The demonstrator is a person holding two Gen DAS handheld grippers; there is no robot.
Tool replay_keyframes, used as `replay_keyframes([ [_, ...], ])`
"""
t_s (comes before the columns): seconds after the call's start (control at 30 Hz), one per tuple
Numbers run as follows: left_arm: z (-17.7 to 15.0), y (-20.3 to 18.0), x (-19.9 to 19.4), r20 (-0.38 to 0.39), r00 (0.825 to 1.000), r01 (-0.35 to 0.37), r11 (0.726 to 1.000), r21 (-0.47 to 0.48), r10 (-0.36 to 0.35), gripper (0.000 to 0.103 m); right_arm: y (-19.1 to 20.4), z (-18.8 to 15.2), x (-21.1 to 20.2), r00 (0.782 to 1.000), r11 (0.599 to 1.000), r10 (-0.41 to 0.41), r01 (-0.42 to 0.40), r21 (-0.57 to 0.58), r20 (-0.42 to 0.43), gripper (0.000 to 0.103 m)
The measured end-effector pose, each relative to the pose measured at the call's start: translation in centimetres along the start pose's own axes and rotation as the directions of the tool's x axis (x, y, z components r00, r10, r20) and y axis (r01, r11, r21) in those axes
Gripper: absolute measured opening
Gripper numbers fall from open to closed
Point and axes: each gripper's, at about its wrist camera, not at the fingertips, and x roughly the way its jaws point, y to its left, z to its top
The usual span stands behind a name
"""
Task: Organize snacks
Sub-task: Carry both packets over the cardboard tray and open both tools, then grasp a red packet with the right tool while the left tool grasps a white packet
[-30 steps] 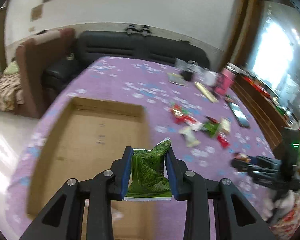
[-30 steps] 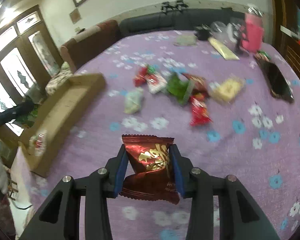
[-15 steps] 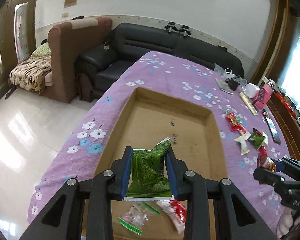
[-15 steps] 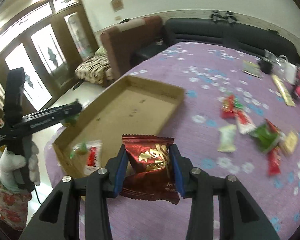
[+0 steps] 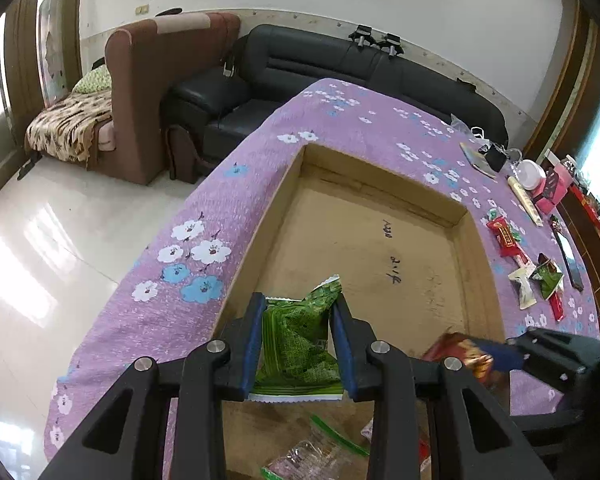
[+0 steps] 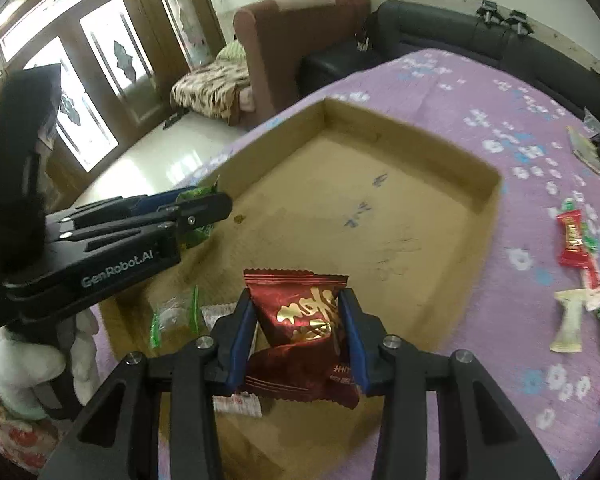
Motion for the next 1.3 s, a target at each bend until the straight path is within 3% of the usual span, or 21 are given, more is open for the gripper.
replay_keyframes([
  [0.27, 0.1, 0.6, 0.1, -0.003, 1.000, 0.027, 0.999, -0.018, -0.027, 0.036, 0.3, 0.2, 1.7, 1.000, 1.000, 0.000, 0.000, 0.003, -0.026, 0.041],
  [0.53, 0.0, 0.4, -3.1, 0.072, 0.996, 0.046, 0.999, -0.024, -0.044, 0.062, 1.1, 0.3, 2.0, 1.000, 1.000, -0.016, 0.016, -0.024, -0.014, 0.041],
  [0.77, -0.3, 0.3, -6.5, 0.131, 0.989, 0.071, 0.996, -0.055, -0.063, 0.067, 1.4, 0.7, -1.2, 0.997, 1.000, -0.015, 0.017, -0.023, 0.077, 0.042],
  [0.87, -0.6, -0.3, -7.4, 0.141, 0.987, 0.084, 0.995, -0.054, -0.076, 0.069, 0.9, 0.5, -3.3, 0.991, 1.000, -0.018, 0.020, -0.012, 0.133, 0.050],
  [1.13, -1.4, -4.3, -9.1, 0.139, 0.971, 0.202, 0.978, -0.040, -0.195, 0.088, -3.1, -2.5, -8.2, 0.974, 0.995, -0.062, 0.045, 0.085, 0.217, 0.053],
  [1.3, -2.3, -8.5, -9.5, 0.097, 0.951, 0.293, 0.956, 0.014, -0.293, 0.089, -8.7, -5.6, -11.6, 0.957, 0.975, -0.159, 0.113, 0.194, 0.243, 0.055],
])
